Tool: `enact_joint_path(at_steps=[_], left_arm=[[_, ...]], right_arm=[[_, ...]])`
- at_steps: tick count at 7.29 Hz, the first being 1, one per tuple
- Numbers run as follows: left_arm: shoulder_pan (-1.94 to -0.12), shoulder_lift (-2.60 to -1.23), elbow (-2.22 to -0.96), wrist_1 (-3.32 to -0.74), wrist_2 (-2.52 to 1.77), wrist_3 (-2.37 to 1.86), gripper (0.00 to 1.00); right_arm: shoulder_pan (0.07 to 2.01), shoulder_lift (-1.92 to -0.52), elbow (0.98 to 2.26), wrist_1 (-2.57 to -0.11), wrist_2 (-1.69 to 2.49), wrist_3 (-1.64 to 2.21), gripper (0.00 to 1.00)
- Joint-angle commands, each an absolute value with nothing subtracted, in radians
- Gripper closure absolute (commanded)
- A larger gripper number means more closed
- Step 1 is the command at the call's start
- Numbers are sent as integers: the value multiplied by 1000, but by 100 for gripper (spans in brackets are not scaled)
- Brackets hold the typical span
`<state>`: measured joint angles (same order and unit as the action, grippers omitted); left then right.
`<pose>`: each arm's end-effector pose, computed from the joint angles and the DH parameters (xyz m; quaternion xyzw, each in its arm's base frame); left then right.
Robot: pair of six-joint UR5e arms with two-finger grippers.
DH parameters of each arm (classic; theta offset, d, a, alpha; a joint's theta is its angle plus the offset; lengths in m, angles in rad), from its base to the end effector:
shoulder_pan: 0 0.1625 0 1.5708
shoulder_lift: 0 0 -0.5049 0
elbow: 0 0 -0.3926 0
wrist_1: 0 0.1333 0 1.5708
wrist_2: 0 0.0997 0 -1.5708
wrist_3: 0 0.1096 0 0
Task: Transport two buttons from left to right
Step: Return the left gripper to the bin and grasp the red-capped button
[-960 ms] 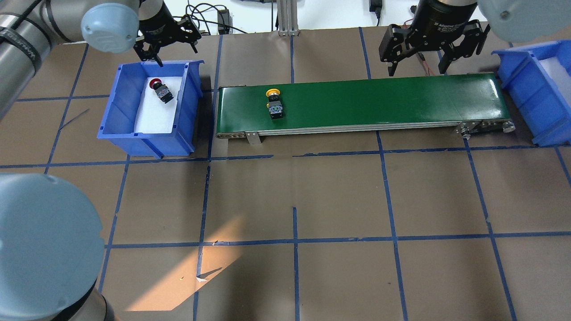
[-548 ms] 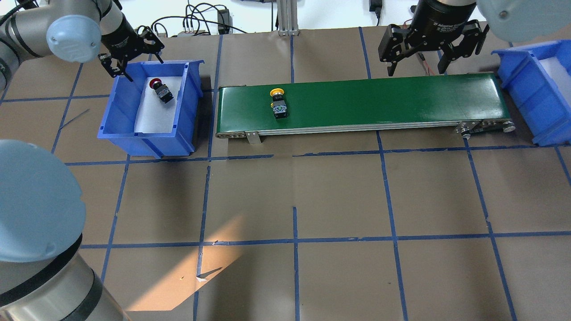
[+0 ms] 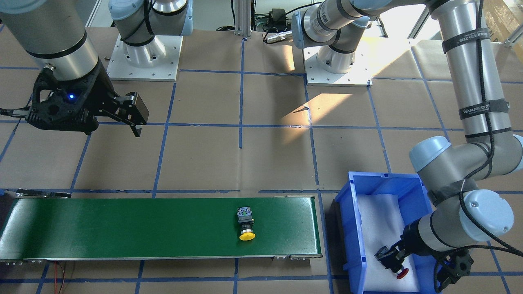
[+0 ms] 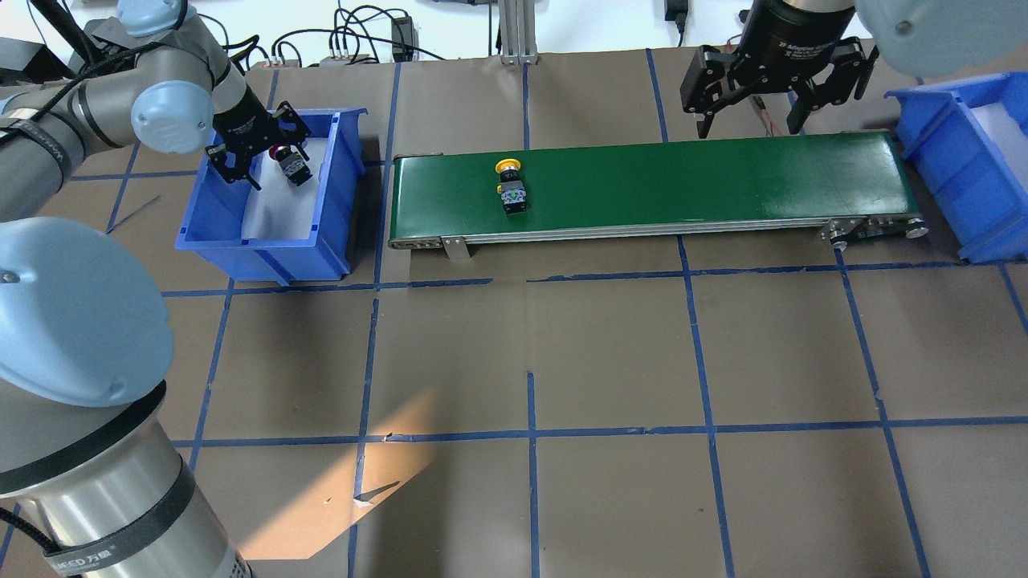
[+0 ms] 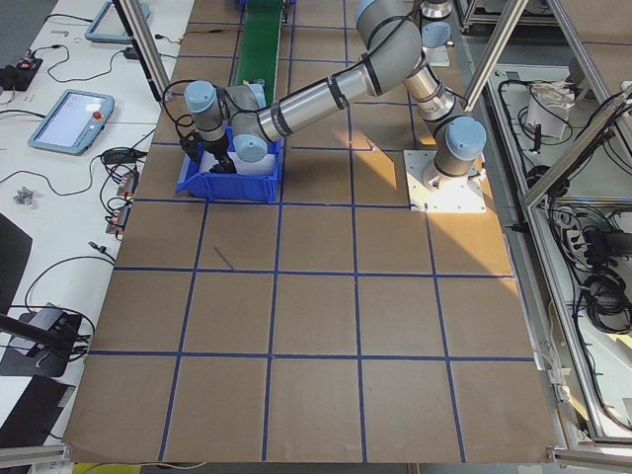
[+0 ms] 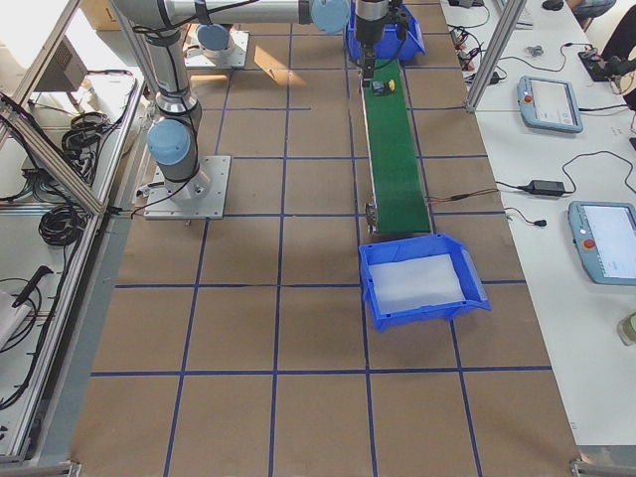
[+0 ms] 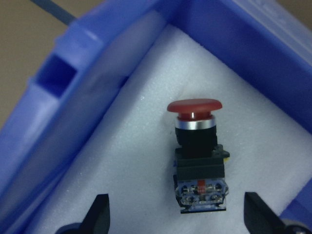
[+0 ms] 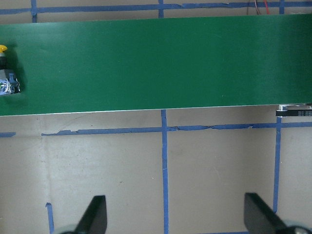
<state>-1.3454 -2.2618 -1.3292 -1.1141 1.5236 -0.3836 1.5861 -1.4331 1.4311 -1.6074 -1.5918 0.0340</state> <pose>0.0384 -0.7872 0.2723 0.2996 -0.9538 0.0018 0.0238 0.1396 -0.5637 0.5578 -0.0096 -0.9997 0.0196 0.0100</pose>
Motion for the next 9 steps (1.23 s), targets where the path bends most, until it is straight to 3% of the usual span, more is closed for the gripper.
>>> enact_joint_path(at_steps=[1, 2, 3, 4, 6, 9], left_arm=[[-1339, -2286, -1328, -1049, 1523, -376, 25], [-1347, -2272, -1328, -1049, 1523, -376, 54], [-1353, -2270, -1330, -1051, 1525, -377, 74], [-1356, -2264, -1330, -1051, 1519, -377, 81], [-1359, -2219, -1324, -1064, 1525, -373, 82], [-1466, -1986, -1319, -1234, 1528, -351, 81]], right_arm=[[1586, -1433, 1431, -1606, -1592, 34, 0], [1586, -1434, 1433, -1606, -1592, 34, 0], [1586, -1434, 1433, -1606, -1592, 34, 0], [1586, -1436, 1431, -1606, -1592, 35, 0], [1586, -1437, 1431, -1606, -1592, 34, 0], [1586, -1439, 1431, -1606, -1594, 34, 0]])
